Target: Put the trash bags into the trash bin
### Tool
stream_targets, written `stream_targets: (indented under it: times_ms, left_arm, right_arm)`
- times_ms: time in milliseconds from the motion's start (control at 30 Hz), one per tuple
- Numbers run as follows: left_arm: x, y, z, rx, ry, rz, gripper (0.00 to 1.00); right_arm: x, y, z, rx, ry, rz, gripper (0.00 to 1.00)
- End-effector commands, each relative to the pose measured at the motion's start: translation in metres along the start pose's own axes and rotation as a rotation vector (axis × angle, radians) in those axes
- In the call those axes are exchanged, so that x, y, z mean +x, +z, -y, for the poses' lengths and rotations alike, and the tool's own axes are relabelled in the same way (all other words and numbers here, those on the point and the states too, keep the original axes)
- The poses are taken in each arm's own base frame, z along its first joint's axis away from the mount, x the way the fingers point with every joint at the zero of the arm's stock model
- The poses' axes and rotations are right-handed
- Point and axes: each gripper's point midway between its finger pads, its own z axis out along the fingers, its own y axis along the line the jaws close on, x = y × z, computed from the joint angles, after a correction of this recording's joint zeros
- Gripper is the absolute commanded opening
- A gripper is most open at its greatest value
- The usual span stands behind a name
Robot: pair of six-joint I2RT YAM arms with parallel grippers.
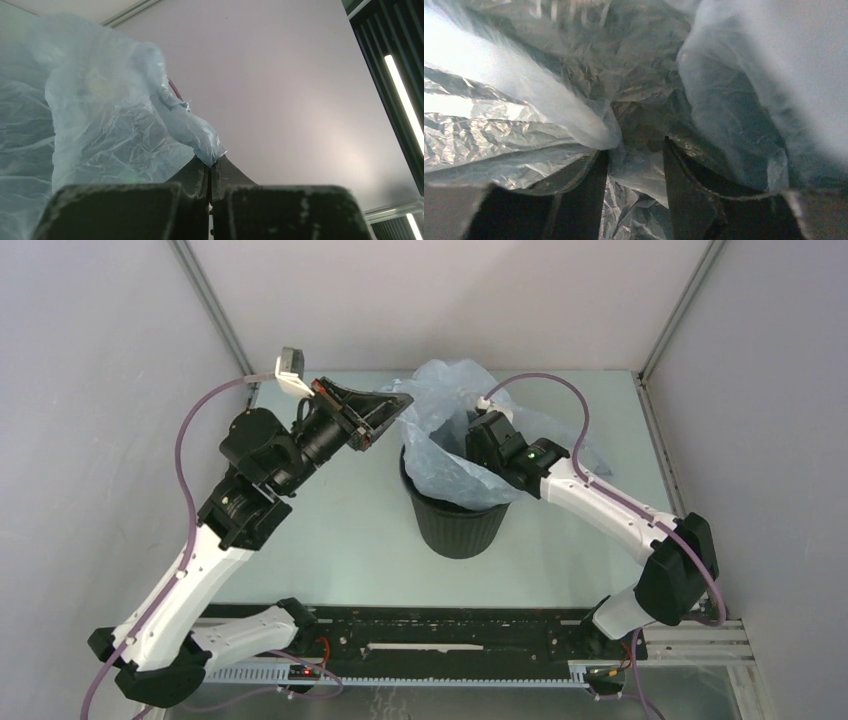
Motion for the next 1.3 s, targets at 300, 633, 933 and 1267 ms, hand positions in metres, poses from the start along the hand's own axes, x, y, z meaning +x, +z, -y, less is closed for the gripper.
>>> stream_targets:
  times_ms: [300,633,933,1267]
  left_arm:
    - [-0.01,0.003,-0.013,-0.056,0.016,0.046,0.0]
    - [-0.019,-0.014,-0.051,-0.155,0.016,0.102,0.0]
    - [-0.005,-0.009,-0.051,-0.136,-0.015,0.035,0.0]
    - [-0.002,-0.009,-0.048,-0.119,-0.025,0.019,0.0]
  right_arm:
    - [-0.031,-0.069,-0.011,-0.107,-0.056,0.099,0.54]
    - [-0.083,-0.104,-0.041,-0.207,-0.042,0.225,0.69]
    - [-0.11,-0.102,-0.076,-0.297,-0.046,0.342,0.72]
    - [-0.101,-0.025,-0.065,-0.191,0.018,0.351,0.72]
